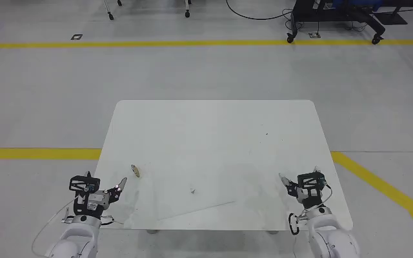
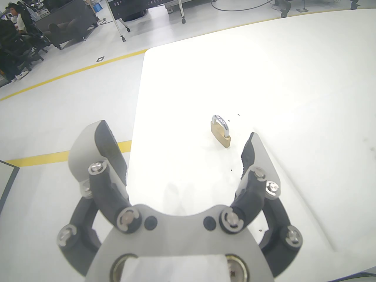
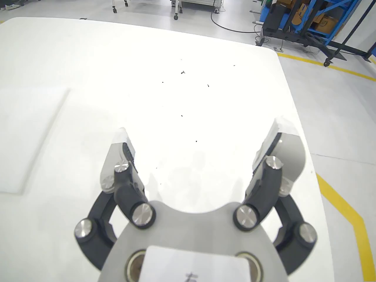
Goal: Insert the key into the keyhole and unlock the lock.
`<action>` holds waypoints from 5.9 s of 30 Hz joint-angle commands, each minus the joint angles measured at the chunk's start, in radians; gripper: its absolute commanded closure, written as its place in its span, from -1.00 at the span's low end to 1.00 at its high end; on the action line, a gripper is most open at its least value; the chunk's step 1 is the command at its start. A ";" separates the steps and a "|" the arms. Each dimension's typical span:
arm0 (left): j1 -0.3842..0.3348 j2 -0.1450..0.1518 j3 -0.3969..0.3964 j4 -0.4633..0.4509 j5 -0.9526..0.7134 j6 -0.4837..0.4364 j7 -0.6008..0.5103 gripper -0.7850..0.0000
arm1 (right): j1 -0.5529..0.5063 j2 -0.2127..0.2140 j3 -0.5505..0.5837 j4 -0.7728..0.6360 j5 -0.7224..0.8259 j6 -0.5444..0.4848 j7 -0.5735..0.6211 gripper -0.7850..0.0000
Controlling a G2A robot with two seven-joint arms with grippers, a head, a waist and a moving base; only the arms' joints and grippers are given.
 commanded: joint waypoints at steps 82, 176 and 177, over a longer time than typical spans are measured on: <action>0.000 0.000 0.000 0.000 0.000 0.000 0.000 -1.00 | 0.507 -0.006 -0.369 0.472 -0.014 -0.786 -0.498 1.00; -0.415 0.005 0.362 0.200 -1.374 -0.518 -0.696 1.00 | 0.774 -0.082 -0.730 0.743 1.649 -0.972 0.709 0.03; -0.418 0.006 0.363 0.204 -1.382 -0.518 -0.716 1.00 | 0.775 -0.080 -0.725 0.746 1.655 -0.972 0.731 0.07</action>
